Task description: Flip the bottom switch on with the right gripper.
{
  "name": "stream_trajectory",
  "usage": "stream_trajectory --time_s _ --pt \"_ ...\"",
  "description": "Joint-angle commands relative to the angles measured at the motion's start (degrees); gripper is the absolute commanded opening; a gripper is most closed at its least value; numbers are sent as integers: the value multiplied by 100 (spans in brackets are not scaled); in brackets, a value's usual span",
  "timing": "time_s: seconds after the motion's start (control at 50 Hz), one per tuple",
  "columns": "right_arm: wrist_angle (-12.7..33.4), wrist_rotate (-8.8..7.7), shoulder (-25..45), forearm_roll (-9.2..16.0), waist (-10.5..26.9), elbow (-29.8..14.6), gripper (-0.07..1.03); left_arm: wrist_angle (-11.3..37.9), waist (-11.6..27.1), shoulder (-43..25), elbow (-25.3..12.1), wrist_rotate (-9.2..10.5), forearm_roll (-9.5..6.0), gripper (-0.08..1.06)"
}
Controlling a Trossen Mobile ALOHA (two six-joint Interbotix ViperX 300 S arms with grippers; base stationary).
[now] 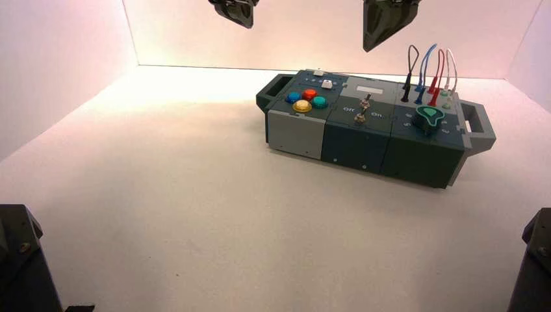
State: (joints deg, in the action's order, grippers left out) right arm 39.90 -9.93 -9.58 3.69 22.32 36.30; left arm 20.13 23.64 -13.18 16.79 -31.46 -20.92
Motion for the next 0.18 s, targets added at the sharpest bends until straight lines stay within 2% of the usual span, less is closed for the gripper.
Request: stream_trajectory --time_s 0.02,0.18 --pt "-44 18 -141 35 -26 -70 -2 -62 9 255 -62 0 9 -3" --pt "-44 9 -141 35 -26 -70 -2 -62 9 255 -70 9 9 -3"
